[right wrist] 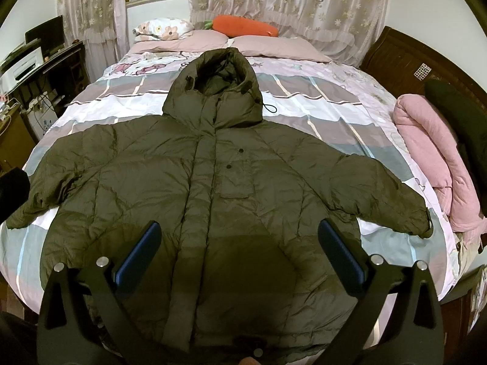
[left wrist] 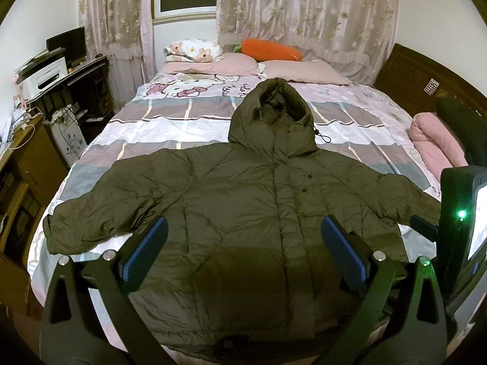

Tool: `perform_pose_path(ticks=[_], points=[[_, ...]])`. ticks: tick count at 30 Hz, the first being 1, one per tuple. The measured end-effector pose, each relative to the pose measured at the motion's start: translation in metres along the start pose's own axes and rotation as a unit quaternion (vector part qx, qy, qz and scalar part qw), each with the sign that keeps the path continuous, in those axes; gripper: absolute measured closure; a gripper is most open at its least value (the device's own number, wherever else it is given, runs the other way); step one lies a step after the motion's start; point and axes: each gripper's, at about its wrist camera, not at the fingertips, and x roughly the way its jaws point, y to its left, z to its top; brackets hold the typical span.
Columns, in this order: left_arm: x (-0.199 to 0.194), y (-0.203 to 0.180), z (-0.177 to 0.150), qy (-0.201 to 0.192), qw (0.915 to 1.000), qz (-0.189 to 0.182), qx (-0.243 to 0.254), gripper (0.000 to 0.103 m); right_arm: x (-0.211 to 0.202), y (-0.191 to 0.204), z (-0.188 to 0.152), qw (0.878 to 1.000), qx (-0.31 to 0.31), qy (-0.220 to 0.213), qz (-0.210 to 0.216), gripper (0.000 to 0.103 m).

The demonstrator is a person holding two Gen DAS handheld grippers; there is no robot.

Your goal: Fold large clothes

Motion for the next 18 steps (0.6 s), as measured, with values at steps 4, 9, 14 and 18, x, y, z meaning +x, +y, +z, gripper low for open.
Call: perform_pose_path(ticks=[4,9,14,18], points=[[0.0001,-0.0002,0.0001,0.001,1.0,0.0,0.0,0.002,0.0001,0.0001,-0.0011,1.0,0.0,0.0,0.001,0.001],[0.0003,-0.0001,0.0005,0.0,1.0,0.0,0.001,0.002,0.0002,0.0002,-0.0002,1.0,-0.001,0.001,0.0,0.001],[0.0003,-0.0001,0.0006,0.001,1.0,0.0,0.0,0.002,0.0009,0.0008,-0.0004,1.0,-0.001,0.002,0.0,0.001],[0.0041,0.0008,-0.0003,0.012,0.9998,-0.013,0.002,0.002,0.0026,-0.0001,-0.0002,1.0,-0.001,0.003,-0.003,0.001]])
